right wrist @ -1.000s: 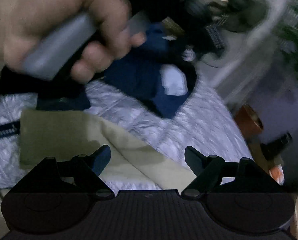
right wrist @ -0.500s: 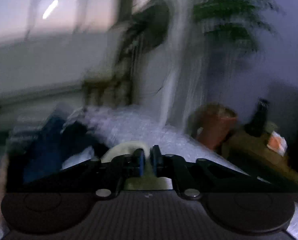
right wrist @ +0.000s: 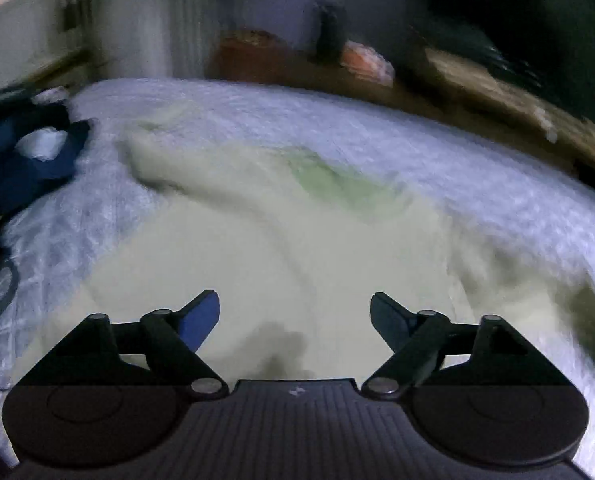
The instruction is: Fold clothes
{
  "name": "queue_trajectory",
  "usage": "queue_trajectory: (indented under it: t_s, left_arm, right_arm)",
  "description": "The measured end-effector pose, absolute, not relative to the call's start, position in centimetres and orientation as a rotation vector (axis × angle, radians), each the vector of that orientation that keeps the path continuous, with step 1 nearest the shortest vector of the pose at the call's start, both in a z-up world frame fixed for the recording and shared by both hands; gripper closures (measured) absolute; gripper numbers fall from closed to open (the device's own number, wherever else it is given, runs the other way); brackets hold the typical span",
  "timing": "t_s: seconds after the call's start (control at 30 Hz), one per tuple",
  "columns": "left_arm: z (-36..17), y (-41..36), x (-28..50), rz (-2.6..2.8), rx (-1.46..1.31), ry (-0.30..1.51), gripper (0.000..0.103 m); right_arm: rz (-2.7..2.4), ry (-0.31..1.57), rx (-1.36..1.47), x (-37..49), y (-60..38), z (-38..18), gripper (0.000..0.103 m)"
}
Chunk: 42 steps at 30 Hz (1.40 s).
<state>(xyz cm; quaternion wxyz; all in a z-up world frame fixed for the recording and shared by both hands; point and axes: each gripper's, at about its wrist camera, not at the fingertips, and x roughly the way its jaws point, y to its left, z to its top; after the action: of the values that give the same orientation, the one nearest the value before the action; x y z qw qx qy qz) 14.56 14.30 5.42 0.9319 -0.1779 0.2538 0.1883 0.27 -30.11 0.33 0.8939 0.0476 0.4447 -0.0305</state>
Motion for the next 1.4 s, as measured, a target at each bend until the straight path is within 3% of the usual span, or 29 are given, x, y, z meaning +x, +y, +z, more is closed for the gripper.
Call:
queue_trajectory:
  t_s: [0.13,0.27,0.33,0.4,0.57,0.67,0.73,0.8,0.83,0.87,0.9,0.93,1.0,1.23,1.3,1.4]
  left_arm:
    - [6.3,12.6,14.5,0.351,-0.341,0.492,0.006]
    - [6.6,11.4,14.6,0.324,-0.330,0.481,0.006]
    - [6.3,10.5,15.2,0.309,-0.318,0.493,0.006]
    - [5.9,9.6,15.9,0.292,-0.301,0.506,0.006]
    - [5.2,7.3,17.1,0.229,-0.245,0.545,0.006]
    - [4.9,6.5,17.4,0.207,-0.212,0.554,0.006]
    - [4.8,6.6,17.5,0.208,-0.212,0.557,0.006]
    - [4.7,6.9,17.7,0.210,-0.220,0.564,0.006]
    - [4.6,7.0,17.9,0.207,-0.226,0.572,0.006]
    - [4.5,7.1,17.9,0.205,-0.232,0.579,0.006]
    - [4.4,7.1,18.0,0.202,-0.236,0.585,0.006]
    - [4.3,7.1,18.0,0.199,-0.236,0.590,0.006]
    - [4.2,7.0,18.1,0.191,-0.236,0.599,0.006]
    - [3.1,4.5,18.5,0.105,-0.158,0.672,0.006]
    - [2.9,3.8,18.5,0.080,-0.138,0.686,0.006]
    - [2.7,2.5,18.3,0.040,-0.099,0.691,0.006]
  right_arm:
    - [-0.189,1.021,0.306,-6.1,-34.6,-1.9,0.037]
    - [-0.112,1.090,0.258,-7.0,-34.0,-3.4,0.042]
    - [-0.095,1.115,0.177,-7.1,-33.7,-3.8,0.078]
    - [-0.087,1.132,0.056,-7.1,-33.4,-3.6,0.093]
    - [-0.105,1.184,-0.257,-6.3,-33.7,-3.2,0.094]
    - [-0.051,1.202,-0.071,-6.6,-35.5,-2.6,0.087]
    - [0.010,1.188,0.107,-6.7,-36.1,-2.6,0.077]
    - [0.031,1.198,0.172,-7.0,-35.5,-3.6,0.054]
    - [0.045,1.181,0.195,-7.3,-35.3,-3.8,0.048]
    - [0.053,1.160,0.218,-7.5,-35.0,-3.9,0.034]
    - [0.053,1.151,0.248,-7.6,-34.9,-4.0,0.030]
    - [0.060,1.149,0.247,-7.5,-34.5,-3.9,0.035]
    - [0.084,1.168,0.173,-7.3,-33.3,-3.5,0.098]
    - [0.063,1.187,-0.185,-6.9,-32.9,-1.9,0.099]
    - [0.061,1.224,-0.286,-6.8,-33.0,-1.6,0.093]
    - [0.135,1.211,-0.157,-6.9,-34.7,-0.6,0.089]
